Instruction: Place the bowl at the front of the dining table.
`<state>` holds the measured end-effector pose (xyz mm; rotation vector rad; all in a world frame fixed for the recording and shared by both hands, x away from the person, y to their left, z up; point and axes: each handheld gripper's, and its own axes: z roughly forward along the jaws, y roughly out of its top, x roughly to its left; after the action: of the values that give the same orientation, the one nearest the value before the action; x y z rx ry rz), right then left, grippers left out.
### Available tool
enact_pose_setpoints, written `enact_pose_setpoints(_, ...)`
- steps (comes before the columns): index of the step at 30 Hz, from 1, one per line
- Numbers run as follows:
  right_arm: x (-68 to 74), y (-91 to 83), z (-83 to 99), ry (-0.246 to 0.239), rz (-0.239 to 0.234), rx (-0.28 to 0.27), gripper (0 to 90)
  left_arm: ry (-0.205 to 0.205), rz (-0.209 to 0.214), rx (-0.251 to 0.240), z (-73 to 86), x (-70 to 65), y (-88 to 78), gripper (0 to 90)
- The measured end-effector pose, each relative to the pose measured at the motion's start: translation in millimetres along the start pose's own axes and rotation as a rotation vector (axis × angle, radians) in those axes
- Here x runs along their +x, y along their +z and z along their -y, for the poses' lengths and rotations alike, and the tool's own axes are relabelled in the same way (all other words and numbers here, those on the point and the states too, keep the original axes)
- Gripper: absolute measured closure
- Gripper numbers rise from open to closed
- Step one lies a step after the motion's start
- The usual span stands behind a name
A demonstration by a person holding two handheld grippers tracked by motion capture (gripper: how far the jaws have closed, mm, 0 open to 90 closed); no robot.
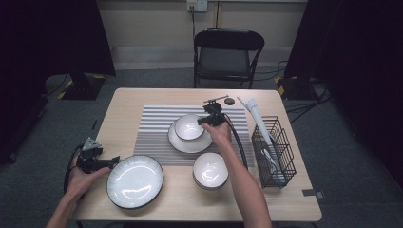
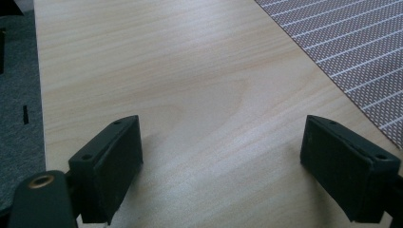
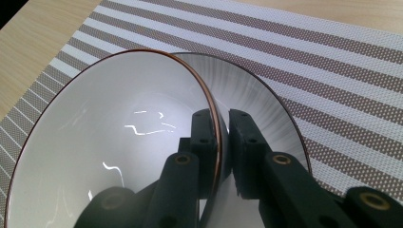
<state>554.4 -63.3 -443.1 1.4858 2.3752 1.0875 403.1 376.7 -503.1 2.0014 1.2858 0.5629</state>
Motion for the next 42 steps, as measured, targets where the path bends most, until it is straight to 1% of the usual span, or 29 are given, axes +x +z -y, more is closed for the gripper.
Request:
enact_pose_setpoints(6, -0.9, 0.8, 1.1, -0.006, 0.005, 0.007, 82.0, 0.000, 0.000, 0.000, 0.0, 0.0, 0.0, 13.6)
enact_pose_setpoints(8, -1.4, 0.5, 2.2, 0.010, 0.002, 0.009, 82.0, 0.000, 0.000, 0.000, 0.0, 0.0, 0.0, 13.6)
enact_pose_setpoints(10, -2.3, 1.4, 2.8, 0.012, -0.007, 0.010, 82.0, 0.000, 0.000, 0.000, 0.0, 0.0, 0.0, 13.6)
enact_pose_setpoints(11, -1.7, 1.7, 3.2, 0.019, -0.004, 0.018, 82.2, 0.000, 0.000, 0.000, 0.0, 0.0, 0.0, 13.6)
enact_pose_setpoints(13, -2.1, 3.2, 3.3, 0.009, -0.005, 0.019, 82.4, 0.000, 0.000, 0.000, 0.0, 0.0, 0.0, 13.6)
enact_pose_setpoints(17, -1.5, 4.1, 3.2, 0.005, -0.005, 0.022, 82.6, 0.000, 0.000, 0.000, 0.0, 0.0, 0.0, 13.6)
enact_pose_setpoints(19, -2.0, 3.9, 3.5, 0.015, -0.003, 0.029, 82.5, 0.000, 0.000, 0.001, 0.0, 0.0, 0.0, 13.6)
enact_pose_setpoints(21, -3.2, 4.3, 3.8, 0.013, -0.011, 0.026, 82.5, 0.000, 0.000, 0.000, 0.0, 0.0, 0.0, 13.6)
enact_pose_setpoints(26, -2.7, 4.4, 3.3, 0.011, -0.007, 0.032, 82.6, 0.000, 0.000, 0.000, 0.0, 0.0, 0.0, 13.6)
enact_pose_setpoints(33, -0.5, 5.0, 2.7, -0.015, 0.015, 0.046, 83.0, 0.000, 0.000, 0.000, 0.0, 0.0, 0.0, 13.6)
enact_pose_setpoints(35, 0.6, 6.6, 3.2, -0.039, 0.026, 0.056, 83.0, 0.000, 0.000, 0.000, 0.0, 0.0, 0.0, 13.6)
enact_pose_setpoints(37, -1.0, 7.9, 3.8, -0.012, 0.011, 0.065, 82.6, 0.000, 0.000, 0.000, 0.0, 0.0, 0.0, 13.6)
enact_pose_setpoints(39, -2.9, 8.1, 4.3, -0.012, -0.006, 0.065, 81.9, 0.000, 0.001, 0.001, 0.0, 0.0, 0.0, 13.6)
enact_pose_setpoints(40, -3.3, 7.9, 4.3, -0.008, -0.008, 0.064, 80.4, 0.000, 0.000, 0.000, 0.0, 0.0, 0.0, 13.6)
enact_pose_setpoints(42, -4.0, 8.0, 4.1, -0.017, -0.016, 0.061, 75.4, 0.000, 0.000, 0.000, 0.0, 0.0, 0.0, 13.6)
